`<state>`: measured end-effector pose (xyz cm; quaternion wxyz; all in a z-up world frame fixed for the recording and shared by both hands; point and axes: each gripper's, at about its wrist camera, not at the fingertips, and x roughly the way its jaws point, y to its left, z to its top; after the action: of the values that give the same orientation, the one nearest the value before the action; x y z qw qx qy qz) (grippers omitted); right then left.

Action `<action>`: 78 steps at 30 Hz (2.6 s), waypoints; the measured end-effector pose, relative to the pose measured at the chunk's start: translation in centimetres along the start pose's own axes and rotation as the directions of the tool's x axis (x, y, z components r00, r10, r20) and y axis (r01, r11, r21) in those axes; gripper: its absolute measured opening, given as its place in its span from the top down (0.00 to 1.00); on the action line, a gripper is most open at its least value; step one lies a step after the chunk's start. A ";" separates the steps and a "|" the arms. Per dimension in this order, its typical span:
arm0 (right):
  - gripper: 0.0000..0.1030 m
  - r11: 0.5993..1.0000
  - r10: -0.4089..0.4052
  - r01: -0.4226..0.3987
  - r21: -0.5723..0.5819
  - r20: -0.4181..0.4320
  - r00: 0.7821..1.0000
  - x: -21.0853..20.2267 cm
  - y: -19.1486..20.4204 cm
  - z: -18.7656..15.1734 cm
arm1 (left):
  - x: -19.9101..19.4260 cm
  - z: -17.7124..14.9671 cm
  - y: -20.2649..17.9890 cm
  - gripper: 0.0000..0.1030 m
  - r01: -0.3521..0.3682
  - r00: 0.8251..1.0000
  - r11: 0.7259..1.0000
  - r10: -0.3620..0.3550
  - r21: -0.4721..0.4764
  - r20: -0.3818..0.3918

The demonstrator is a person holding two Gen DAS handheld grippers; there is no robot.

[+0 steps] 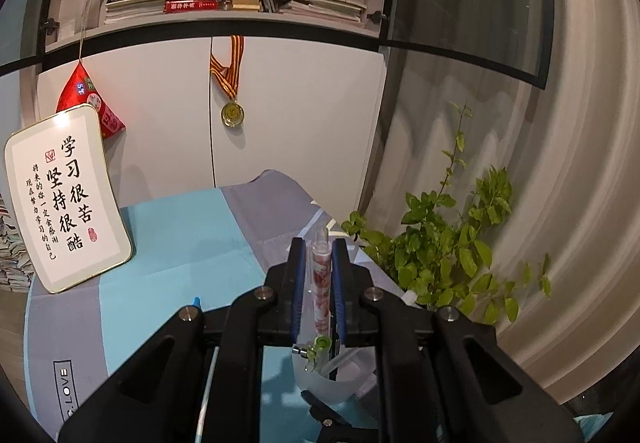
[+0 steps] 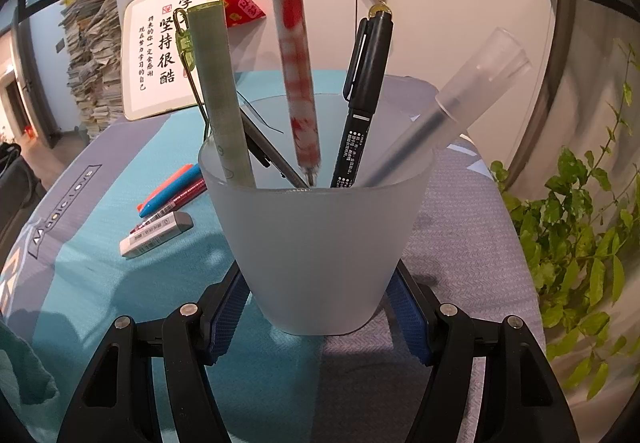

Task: Organize stationery
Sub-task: 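Lift the red patterned pen and drop it into the frosted cup, then move the left gripper back to the pens and grasp the blue pen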

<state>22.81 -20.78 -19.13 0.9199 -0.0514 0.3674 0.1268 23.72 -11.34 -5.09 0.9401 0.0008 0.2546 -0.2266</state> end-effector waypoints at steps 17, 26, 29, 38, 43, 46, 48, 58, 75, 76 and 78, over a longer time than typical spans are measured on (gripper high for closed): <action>0.33 1.000 0.000 0.000 -0.001 -0.002 1.000 0.1 0.0 -0.1 | -1.3 -1.7 2.5 0.80 -0.027 0.998 0.999 0.026 -0.018 -0.052; 0.33 1.000 0.001 -0.001 -0.001 -0.006 1.000 0.2 -0.1 -0.2 | -2.5 -3.8 6.4 0.75 -0.104 0.993 0.989 0.096 -0.102 -0.075; 0.33 1.000 -0.001 0.001 -0.004 -0.006 1.000 0.1 0.0 -0.3 | -2.4 -4.8 8.0 0.73 -0.138 0.987 0.982 0.126 -0.129 -0.098; 0.33 1.000 -0.010 0.010 -0.010 -0.003 1.000 0.1 0.3 -0.4 | 1.9 -7.5 11.0 0.69 -0.199 0.955 0.971 0.161 -0.136 -0.251; 0.33 1.000 -0.013 0.013 -0.013 -0.004 1.000 0.0 0.3 -0.4 | 5.7 -7.4 10.9 0.71 -0.202 0.941 0.975 0.167 -0.093 -0.293; 0.33 1.000 -0.012 0.012 -0.011 -0.004 1.000 0.0 0.3 -0.4 | 7.4 -7.4 10.7 0.71 -0.197 0.936 0.978 0.167 -0.068 -0.308; 0.33 1.000 -0.012 0.012 -0.012 -0.004 1.000 0.0 0.3 -0.4 | 8.0 -7.4 10.6 0.71 -0.209 0.932 0.976 0.180 -0.059 -0.314; 0.33 1.000 -0.012 0.012 -0.011 -0.004 1.000 0.0 0.3 -0.4 | 10.6 -8.4 12.5 0.93 -0.244 0.902 0.965 0.189 -0.097 -0.389; 0.33 1.000 -0.017 0.017 -0.016 -0.003 1.000 0.0 0.4 -0.4 | 0.6 -11.7 15.2 0.92 -0.335 0.897 0.923 0.253 -0.187 -0.362; 0.33 1.000 -0.018 0.018 -0.017 -0.003 1.000 0.0 0.4 -0.4 | 1.1 -12.4 15.5 0.92 -0.328 0.891 0.922 0.231 -0.204 -0.390; 0.33 1.000 -0.021 0.021 -0.020 -0.003 1.000 0.1 0.5 -0.3 | 1.5 -13.1 16.0 0.92 -0.316 0.889 0.922 0.205 -0.226 -0.409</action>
<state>22.49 -20.38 -19.42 0.9202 -0.0646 0.3668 0.1206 25.40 3.90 -18.96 0.8855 -0.0571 0.4580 -0.0535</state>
